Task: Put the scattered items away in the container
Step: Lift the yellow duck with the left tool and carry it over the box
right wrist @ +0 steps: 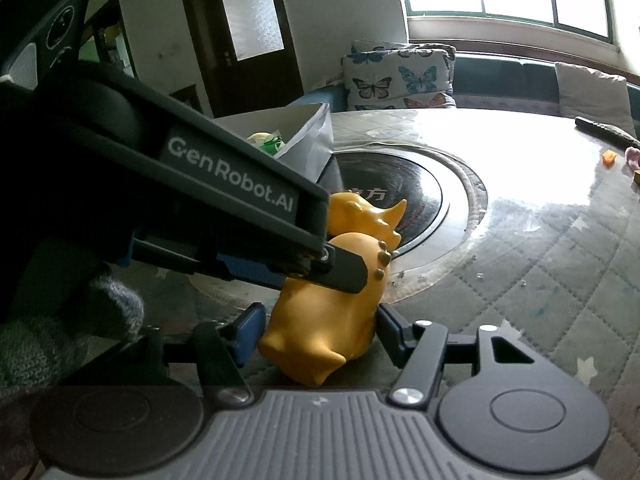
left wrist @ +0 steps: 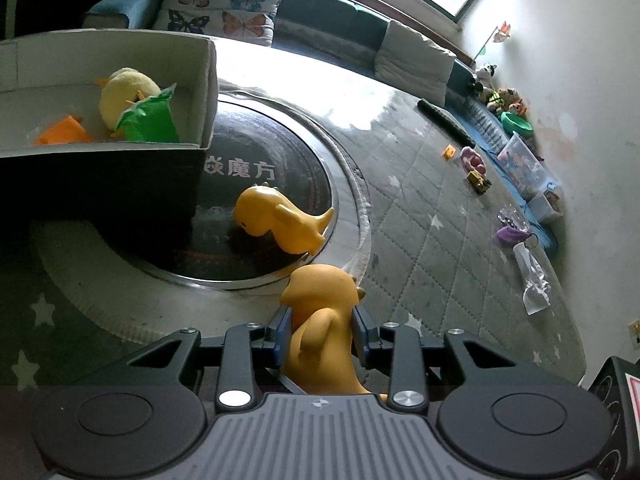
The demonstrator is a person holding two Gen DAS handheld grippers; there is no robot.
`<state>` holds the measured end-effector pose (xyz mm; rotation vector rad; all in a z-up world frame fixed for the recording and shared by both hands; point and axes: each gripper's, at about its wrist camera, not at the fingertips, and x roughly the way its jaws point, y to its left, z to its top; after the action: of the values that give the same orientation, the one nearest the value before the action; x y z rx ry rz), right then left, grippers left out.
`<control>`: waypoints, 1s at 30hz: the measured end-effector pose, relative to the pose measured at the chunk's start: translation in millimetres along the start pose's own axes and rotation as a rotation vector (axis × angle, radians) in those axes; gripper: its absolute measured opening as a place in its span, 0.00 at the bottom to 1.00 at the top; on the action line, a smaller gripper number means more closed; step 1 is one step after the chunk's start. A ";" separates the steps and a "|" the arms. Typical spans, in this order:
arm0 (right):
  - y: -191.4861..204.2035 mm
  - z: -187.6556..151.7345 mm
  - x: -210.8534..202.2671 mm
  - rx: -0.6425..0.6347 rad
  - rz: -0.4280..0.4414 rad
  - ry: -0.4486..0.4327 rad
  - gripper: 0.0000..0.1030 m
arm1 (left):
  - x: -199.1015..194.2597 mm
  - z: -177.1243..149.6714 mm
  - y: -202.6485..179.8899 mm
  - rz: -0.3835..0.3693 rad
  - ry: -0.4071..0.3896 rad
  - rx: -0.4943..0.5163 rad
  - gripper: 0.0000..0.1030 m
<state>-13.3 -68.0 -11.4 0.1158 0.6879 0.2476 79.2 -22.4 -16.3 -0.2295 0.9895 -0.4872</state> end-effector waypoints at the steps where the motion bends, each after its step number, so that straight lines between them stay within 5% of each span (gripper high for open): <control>1: 1.2 0.5 -0.4 -0.003 0.002 -0.003 0.60 | -2.1 -0.4 0.0 0.003 -0.007 -0.001 0.34; 30: 53.3 56.0 6.8 -0.141 0.059 -0.130 0.55 | -69.6 28.4 23.0 0.086 -0.242 -0.046 0.33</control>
<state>17.6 -16.2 37.3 0.0173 0.5365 0.3408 78.3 30.9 41.4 -0.2791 0.7711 -0.3495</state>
